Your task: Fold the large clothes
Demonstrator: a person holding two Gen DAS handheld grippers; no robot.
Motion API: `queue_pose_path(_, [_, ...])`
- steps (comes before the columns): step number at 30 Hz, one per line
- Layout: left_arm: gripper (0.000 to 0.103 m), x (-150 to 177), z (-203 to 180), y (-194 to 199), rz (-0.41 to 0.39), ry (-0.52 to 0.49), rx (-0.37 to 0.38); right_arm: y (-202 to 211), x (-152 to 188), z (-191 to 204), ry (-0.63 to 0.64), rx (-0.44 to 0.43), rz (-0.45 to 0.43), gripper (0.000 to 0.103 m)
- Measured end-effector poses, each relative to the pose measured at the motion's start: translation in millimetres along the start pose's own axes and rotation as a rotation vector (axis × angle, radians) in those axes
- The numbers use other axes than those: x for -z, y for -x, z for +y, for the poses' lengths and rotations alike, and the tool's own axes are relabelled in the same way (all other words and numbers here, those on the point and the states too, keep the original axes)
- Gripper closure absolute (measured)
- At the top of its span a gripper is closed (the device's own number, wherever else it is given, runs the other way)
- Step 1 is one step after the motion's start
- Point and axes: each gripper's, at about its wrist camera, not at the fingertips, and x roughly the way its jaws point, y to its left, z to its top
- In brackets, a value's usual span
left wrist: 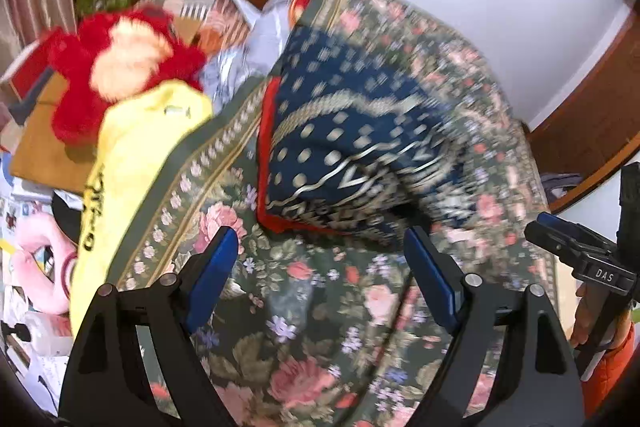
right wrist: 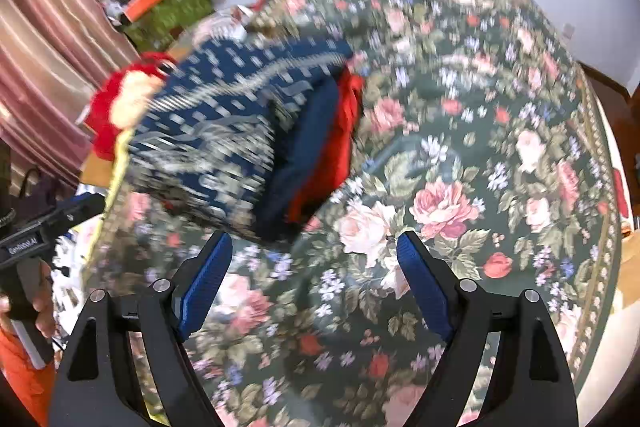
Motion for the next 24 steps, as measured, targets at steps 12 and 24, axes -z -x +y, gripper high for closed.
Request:
queue_pose_path(12, [0.019,19,-84,177,-0.413,-0.174,0.051,154,13,46,0.095,-0.075,-0.392,0.021])
queue_pose_path(24, [0.019,110,-147,284,-0.784,-0.323,-0.007,262,83,78,0.14,-0.104,-0.757,0.019])
